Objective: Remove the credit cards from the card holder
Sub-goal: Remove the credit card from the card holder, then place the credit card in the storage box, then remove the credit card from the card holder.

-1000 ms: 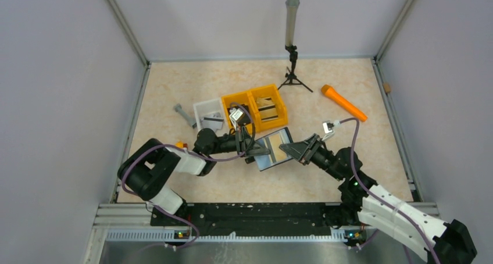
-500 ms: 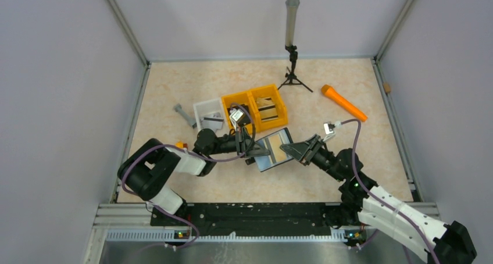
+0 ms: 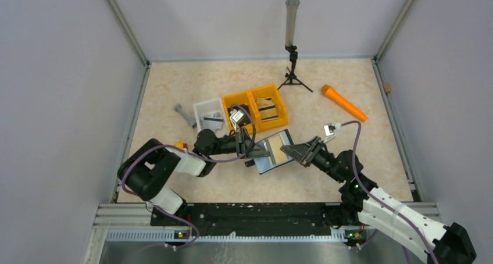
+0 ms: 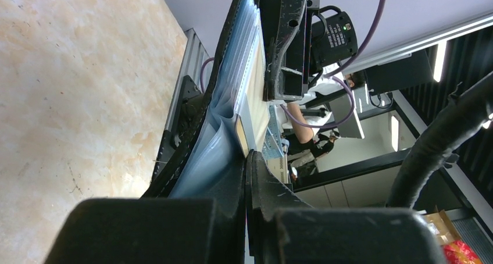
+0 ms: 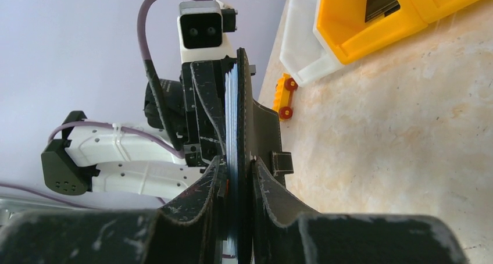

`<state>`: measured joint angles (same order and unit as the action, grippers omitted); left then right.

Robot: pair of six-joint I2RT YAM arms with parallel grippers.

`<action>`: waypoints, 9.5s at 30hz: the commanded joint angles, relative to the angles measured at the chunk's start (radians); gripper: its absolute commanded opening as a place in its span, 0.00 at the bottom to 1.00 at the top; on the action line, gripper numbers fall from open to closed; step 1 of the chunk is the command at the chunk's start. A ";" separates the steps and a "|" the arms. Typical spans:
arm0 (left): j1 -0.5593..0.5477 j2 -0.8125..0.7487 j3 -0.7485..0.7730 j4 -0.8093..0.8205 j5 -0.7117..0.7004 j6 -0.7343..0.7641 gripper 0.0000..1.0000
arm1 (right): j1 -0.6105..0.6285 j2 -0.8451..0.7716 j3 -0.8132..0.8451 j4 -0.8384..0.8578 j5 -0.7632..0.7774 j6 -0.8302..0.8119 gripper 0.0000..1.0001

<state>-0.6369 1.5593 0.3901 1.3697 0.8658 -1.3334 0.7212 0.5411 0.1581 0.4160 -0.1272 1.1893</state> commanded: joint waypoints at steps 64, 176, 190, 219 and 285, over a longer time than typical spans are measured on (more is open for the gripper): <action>0.212 -0.141 -0.108 -0.130 0.200 0.073 0.00 | -0.069 -0.344 0.078 -0.399 0.293 -0.182 0.00; 0.043 -0.494 0.053 -0.660 -0.235 0.454 0.99 | -0.069 -0.113 -0.038 0.097 -0.009 0.085 0.00; 0.044 -0.323 0.065 -0.473 -0.076 0.358 0.88 | -0.069 -0.100 -0.026 0.136 -0.022 0.096 0.00; 0.078 -0.211 0.079 -0.248 0.064 0.213 0.00 | -0.070 -0.075 0.070 -0.066 -0.104 -0.109 0.44; -0.093 0.129 0.152 -1.098 -0.398 0.783 0.00 | -0.039 0.481 -0.019 0.145 -0.172 -0.311 0.26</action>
<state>-0.7036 1.6875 0.5354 0.4473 0.6559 -0.6338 0.6716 1.0168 0.0826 0.5270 -0.2718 0.8906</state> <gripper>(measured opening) 0.011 0.279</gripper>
